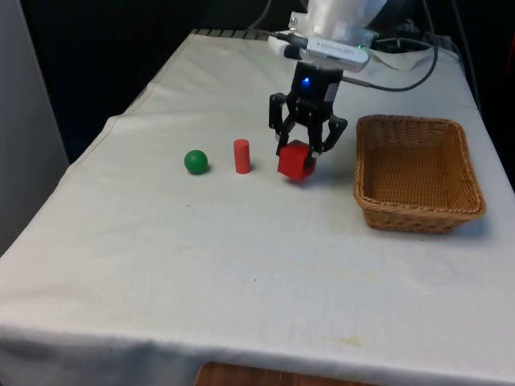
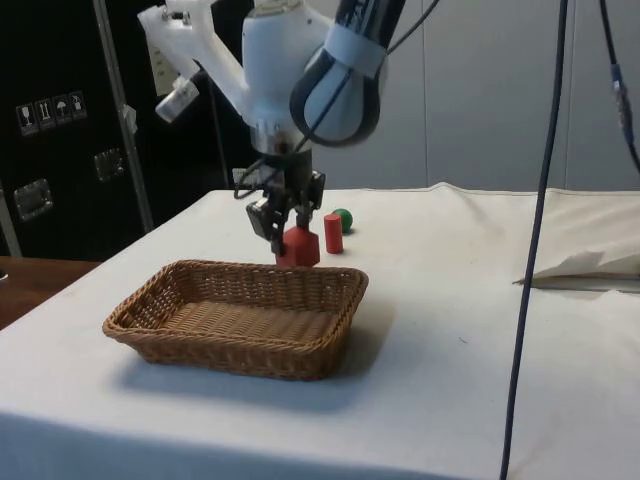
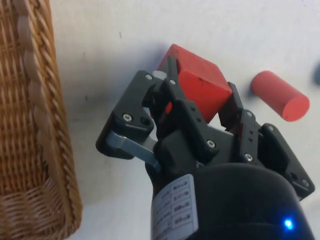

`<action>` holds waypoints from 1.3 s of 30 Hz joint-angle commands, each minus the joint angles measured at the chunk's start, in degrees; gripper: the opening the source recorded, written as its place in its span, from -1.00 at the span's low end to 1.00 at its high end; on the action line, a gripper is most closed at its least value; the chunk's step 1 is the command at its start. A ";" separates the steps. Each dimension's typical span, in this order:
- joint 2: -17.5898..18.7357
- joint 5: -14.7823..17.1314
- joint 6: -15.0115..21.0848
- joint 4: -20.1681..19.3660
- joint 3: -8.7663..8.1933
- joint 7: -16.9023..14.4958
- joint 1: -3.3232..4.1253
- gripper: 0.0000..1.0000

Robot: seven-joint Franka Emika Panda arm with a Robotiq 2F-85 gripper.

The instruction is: Pick up the object to the left of the cylinder and place it into the basket.

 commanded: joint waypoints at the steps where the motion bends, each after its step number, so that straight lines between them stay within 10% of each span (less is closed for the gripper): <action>1: -0.52 -0.06 -0.46 0.00 -0.06 -0.06 0.06 -0.92; 39: -12.38 -1.38 -11.57 1.83 -0.52 0.17 0.57 -0.92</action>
